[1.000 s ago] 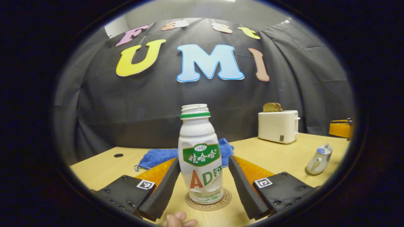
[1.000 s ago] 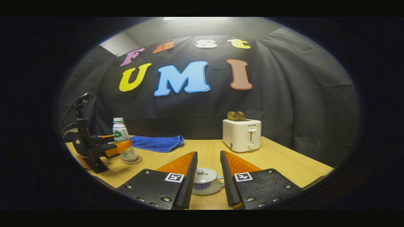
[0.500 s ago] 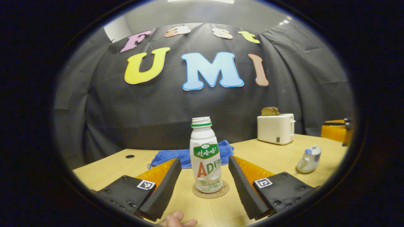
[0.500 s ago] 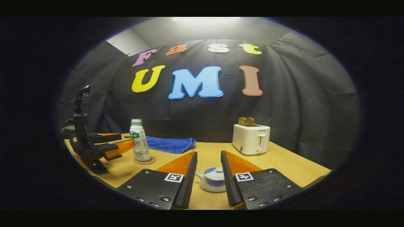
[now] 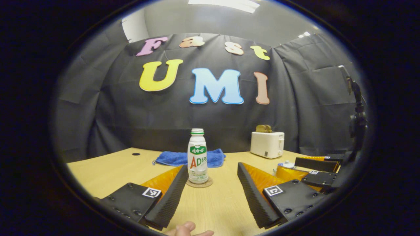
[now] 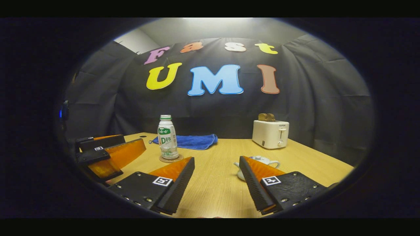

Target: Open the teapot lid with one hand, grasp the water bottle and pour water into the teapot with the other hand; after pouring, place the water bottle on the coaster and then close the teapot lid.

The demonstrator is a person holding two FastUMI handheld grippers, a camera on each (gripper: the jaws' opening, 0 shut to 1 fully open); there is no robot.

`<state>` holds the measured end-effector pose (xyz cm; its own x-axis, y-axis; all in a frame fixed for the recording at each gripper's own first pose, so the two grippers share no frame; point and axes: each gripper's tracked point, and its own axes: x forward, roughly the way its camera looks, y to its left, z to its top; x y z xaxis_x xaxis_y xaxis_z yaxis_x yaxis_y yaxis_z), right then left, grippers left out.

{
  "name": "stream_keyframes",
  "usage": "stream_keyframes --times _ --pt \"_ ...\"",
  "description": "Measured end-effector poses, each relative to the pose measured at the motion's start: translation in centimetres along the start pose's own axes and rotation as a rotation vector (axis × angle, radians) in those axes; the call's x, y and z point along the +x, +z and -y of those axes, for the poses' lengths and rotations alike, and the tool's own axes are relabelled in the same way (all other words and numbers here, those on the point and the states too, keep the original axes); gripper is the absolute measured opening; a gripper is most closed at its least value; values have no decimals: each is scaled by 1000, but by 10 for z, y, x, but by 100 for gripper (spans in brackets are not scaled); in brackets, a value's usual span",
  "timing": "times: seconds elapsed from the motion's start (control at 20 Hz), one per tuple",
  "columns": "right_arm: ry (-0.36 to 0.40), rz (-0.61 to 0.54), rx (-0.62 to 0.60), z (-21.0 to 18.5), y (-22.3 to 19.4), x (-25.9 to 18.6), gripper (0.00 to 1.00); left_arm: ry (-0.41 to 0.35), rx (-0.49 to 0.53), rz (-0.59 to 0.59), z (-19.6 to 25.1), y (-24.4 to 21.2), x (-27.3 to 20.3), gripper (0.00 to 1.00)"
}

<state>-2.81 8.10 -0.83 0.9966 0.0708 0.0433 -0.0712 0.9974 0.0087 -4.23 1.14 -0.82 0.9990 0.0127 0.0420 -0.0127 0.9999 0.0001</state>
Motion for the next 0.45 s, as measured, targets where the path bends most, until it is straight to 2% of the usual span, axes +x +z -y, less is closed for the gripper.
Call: stream_keyframes --times 0.25,0.45 --pt "-46 -17 29 -6 -15 -10 95 18 -14 -58 5 -28 -6 100" --pt "-71 10 59 -2 -9 -14 95 36 -28 -55 4 -28 -7 100"
